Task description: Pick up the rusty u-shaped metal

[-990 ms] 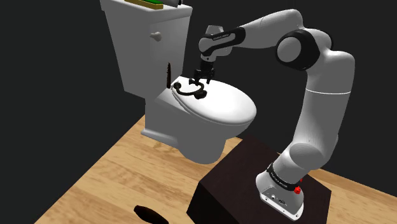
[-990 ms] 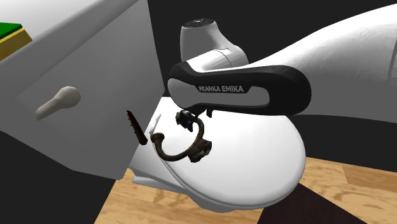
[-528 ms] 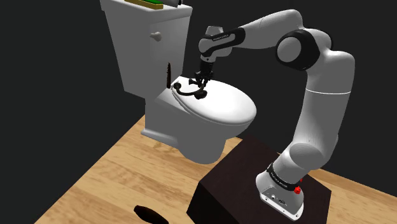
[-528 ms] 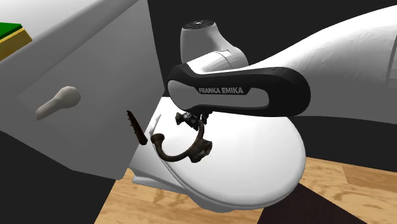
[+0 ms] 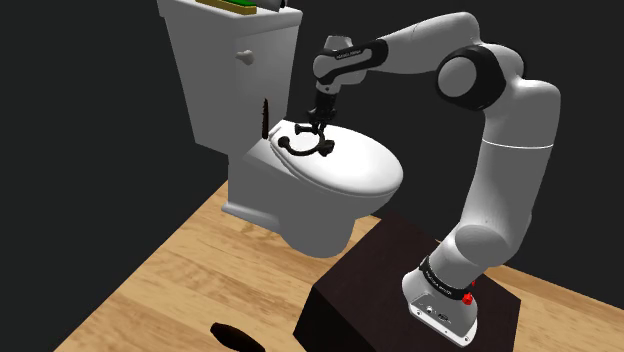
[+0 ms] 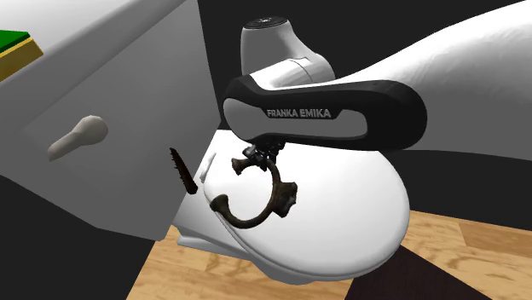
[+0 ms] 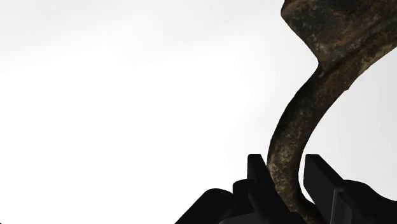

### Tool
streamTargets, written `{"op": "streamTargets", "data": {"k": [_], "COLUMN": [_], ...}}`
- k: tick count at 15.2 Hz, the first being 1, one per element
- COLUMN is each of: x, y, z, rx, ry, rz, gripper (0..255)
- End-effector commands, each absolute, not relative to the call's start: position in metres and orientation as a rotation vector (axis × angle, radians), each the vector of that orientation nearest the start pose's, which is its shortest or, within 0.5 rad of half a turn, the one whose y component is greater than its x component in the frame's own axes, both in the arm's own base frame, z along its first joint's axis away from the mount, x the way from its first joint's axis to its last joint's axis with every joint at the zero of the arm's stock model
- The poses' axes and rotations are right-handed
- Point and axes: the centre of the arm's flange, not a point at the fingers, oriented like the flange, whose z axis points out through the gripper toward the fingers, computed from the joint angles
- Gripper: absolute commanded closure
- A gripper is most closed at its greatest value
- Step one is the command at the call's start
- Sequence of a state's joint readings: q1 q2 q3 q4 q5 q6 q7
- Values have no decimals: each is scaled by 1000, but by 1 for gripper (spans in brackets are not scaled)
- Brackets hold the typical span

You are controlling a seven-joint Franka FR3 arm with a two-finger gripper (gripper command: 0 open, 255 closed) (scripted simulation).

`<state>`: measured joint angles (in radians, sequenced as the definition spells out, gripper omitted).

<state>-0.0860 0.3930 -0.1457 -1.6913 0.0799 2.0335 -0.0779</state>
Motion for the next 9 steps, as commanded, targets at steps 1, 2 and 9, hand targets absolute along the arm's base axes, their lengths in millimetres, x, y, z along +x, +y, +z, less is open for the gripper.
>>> {"op": "streamTargets", "data": {"k": [1, 2, 9], "x": [640, 640, 640], "y": [-137, -137, -137], "z": [378, 383, 420], "rx": [-3106, -3106, -3106], "ry": [283, 283, 283], "rz": [67, 67, 67], "gripper": [255, 255, 255]}}
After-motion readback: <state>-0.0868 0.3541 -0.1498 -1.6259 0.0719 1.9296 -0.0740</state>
